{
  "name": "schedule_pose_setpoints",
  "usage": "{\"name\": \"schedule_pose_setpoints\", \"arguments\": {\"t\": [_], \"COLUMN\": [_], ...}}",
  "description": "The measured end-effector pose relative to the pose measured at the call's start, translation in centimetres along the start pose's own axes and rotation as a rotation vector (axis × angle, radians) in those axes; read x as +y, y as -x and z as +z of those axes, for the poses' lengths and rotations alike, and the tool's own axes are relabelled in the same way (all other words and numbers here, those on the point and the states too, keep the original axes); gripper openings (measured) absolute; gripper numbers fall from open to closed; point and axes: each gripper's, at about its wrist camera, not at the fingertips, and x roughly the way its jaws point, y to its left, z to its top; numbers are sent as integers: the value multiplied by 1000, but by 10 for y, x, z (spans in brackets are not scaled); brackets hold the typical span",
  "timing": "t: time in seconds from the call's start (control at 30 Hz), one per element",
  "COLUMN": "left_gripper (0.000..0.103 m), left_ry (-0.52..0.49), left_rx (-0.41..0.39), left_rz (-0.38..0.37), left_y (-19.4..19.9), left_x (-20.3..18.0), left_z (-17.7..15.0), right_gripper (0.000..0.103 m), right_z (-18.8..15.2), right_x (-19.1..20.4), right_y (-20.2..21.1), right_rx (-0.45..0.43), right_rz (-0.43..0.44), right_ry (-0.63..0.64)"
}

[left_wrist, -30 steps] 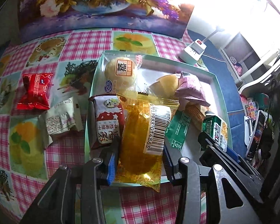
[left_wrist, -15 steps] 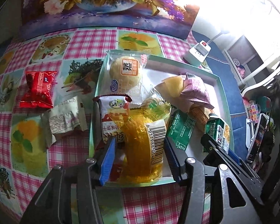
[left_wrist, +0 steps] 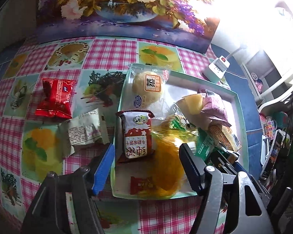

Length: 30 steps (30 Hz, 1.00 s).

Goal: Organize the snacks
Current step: 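Carry both packs into the tray, lower them and open both grippers, then move both open grippers toward the red candy pack and white wrapper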

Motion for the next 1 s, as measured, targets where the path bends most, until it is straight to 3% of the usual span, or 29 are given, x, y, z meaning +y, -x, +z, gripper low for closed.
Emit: {"name": "schedule_pose_setpoints", "arguments": {"t": [0.07, 0.17, 0.23, 0.4, 0.83, 1.0], "left_gripper": [73, 94, 95, 95, 95, 95], "left_ry": [10, 34, 54, 105, 201, 186], "left_rx": [-4, -12, -18, -19, -20, -34], "left_rz": [10, 45, 69, 113, 139, 106], "left_y": [0, -1, -1, -3, -4, 5], "left_x": [3, 11, 17, 36, 65, 75], "left_z": [1, 2, 3, 6, 10, 15], "right_gripper": [68, 76, 87, 103, 103, 103], "right_z": [0, 1, 1, 1, 1, 1], "right_x": [0, 1, 2, 4, 11, 16], "right_y": [0, -2, -3, -3, 0, 4], "right_rx": [0, -1, -3, -23, -51, -60], "right_rz": [1, 6, 7, 3, 15, 22], "right_ry": [4, 14, 20, 41, 85, 107]}}
